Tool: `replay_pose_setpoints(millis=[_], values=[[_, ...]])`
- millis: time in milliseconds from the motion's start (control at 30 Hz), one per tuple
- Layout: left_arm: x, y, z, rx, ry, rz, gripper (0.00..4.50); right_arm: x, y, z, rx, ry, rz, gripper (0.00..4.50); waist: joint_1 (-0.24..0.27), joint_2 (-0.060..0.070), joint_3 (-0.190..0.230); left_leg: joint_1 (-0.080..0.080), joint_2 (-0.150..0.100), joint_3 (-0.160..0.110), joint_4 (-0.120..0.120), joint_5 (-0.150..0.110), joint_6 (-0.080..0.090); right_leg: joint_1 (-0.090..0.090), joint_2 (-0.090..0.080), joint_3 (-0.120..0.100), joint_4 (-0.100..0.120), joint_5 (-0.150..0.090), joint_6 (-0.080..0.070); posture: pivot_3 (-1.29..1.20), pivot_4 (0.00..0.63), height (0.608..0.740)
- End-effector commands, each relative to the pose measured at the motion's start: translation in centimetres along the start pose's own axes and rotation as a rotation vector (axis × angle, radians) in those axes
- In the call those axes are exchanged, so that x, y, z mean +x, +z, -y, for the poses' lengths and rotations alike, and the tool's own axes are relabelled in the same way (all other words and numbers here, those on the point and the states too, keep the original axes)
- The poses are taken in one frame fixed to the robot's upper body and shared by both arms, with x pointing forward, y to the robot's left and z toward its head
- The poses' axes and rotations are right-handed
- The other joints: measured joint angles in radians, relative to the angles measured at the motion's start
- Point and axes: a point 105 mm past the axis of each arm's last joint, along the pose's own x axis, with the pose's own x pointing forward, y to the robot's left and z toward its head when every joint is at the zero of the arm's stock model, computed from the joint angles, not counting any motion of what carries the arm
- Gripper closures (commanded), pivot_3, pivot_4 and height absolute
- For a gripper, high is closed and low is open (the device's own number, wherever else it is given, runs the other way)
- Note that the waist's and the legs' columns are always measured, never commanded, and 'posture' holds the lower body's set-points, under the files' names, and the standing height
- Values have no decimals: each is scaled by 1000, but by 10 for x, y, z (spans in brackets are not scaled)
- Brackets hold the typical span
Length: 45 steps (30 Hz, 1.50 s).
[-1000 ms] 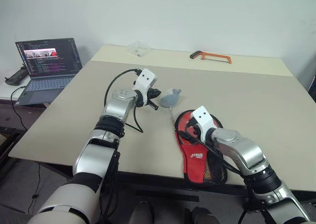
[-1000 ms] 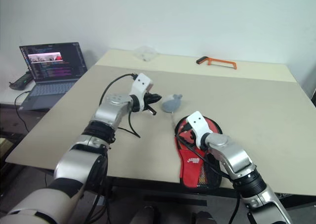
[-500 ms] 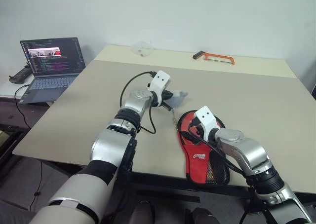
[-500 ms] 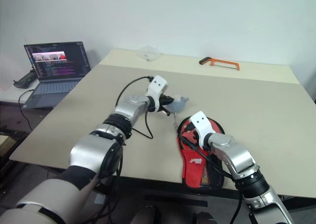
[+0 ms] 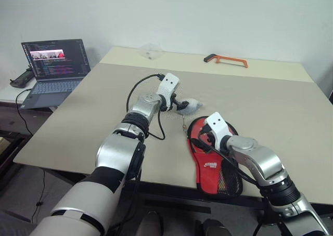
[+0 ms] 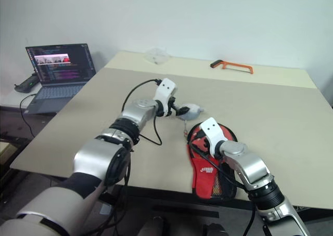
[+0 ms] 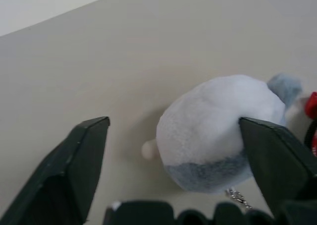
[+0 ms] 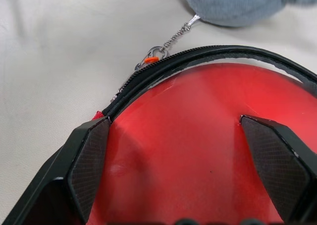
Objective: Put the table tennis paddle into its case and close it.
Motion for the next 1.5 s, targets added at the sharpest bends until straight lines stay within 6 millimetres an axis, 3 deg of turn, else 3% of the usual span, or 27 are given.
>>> replay_pose_setpoints(millis=[33,167,367,533,767,867,1100,1200,1267,1500], values=[[0,22,8,6,-63,64,65,-5,-53,20,27,-99,-216,0,0,0,0,0,0,0,0,0,0,0,0,0,0,0,0,0,150,740],[4,20,26,29,-163,54,65,-7,-56,18,26,-102,-223,0,0,0,0,0,0,-2,-1,0,0,0,0,-2,-7,1,0,0,150,740],[12,8,37,67,-152,4,65,-8,-57,10,27,-98,-223,0,0,0,0,-1,-1,-2,-2,0,1,1,-1,-2,-8,6,2,0,150,740],[18,-3,31,164,-16,-73,65,-13,-59,7,32,-102,-229,0,0,0,0,-2,-1,-3,-3,0,1,1,-1,-3,-8,4,5,0,150,740],[25,-11,39,282,38,-117,65,-18,-60,5,47,-118,-229,0,0,0,0,-2,-1,-3,-3,0,1,1,-1,-3,-8,3,6,0,150,740],[28,-10,41,307,61,-110,647,-21,-62,4,65,-127,-239,0,0,0,0,-2,-2,-3,-3,0,1,1,-1,-4,-8,3,6,0,150,740],[29,11,34,443,196,-50,3172,-34,-78,-9,83,-99,-287,0,-4,-1,-1,-2,-1,-3,-3,0,0,1,-1,-3,-8,3,6,0,150,740],[29,28,34,616,259,-11,4019,-35,-76,-13,72,-94,-286,0,-7,-1,-1,-2,-1,-3,-3,-1,0,1,-1,-3,-8,3,6,0,150,740],[29,37,35,713,296,10,4267,-35,-73,-14,66,-95,-281,0,-7,-1,-1,-2,-2,-3,-3,-1,0,1,-1,-3,-8,3,6,0,150,740],[33,59,58,1155,347,97,4276,-36,-68,-26,44,-73,-281,0,-8,-1,-1,-2,-2,-3,-4,-1,-1,1,-1,-3,-9,3,6,0,150,740]])
